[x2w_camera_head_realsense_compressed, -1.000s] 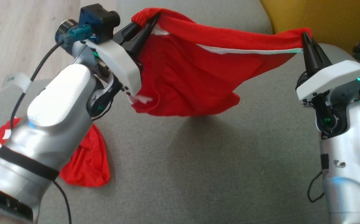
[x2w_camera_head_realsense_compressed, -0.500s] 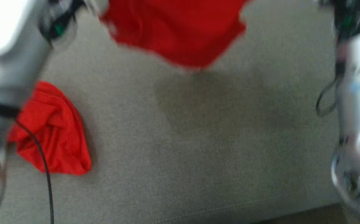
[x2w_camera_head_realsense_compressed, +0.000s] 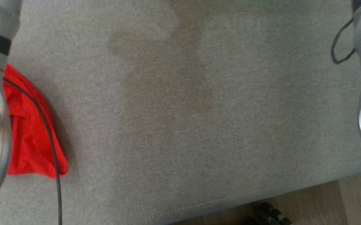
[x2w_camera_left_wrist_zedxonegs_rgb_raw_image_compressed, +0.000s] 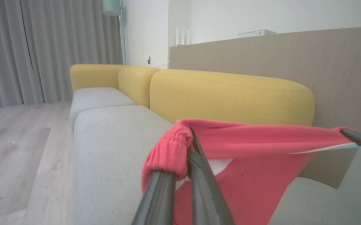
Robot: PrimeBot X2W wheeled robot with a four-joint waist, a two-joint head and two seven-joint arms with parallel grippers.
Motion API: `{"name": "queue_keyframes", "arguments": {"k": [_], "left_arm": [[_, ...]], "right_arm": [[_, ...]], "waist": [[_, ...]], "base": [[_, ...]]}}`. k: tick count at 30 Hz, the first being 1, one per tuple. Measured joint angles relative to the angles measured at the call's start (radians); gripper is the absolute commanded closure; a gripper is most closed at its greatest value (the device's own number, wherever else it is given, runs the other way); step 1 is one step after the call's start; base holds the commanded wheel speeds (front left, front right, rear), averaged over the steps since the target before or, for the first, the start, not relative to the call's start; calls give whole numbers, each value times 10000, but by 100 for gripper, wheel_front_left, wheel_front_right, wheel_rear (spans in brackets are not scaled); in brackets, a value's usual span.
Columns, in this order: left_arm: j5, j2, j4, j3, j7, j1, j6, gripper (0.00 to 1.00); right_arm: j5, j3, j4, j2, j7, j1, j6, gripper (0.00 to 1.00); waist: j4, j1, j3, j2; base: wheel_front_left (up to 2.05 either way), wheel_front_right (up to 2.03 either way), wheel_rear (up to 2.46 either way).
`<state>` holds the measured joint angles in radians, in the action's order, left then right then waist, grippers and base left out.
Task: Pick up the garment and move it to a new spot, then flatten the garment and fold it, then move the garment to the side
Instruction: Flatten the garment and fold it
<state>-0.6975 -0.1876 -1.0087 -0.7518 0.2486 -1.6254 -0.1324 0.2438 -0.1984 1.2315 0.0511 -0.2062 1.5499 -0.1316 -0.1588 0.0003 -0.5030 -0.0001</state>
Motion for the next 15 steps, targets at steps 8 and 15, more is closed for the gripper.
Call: {"name": "queue_keyframes", "arguments": {"k": [8,15], "left_arm": [[-56,343,-180,612,40,991,2,100],[27,272,685,-31,42,3378,4,100]], "right_arm": [[1095,792,748,27,284,-221,0,100],[811,1630,874,82,1266,-1801,0,100]], "waist": [[254,2,-675,0],[432,-3,-256,0]], "base": [[0,0,0],[0,0,0]]}}
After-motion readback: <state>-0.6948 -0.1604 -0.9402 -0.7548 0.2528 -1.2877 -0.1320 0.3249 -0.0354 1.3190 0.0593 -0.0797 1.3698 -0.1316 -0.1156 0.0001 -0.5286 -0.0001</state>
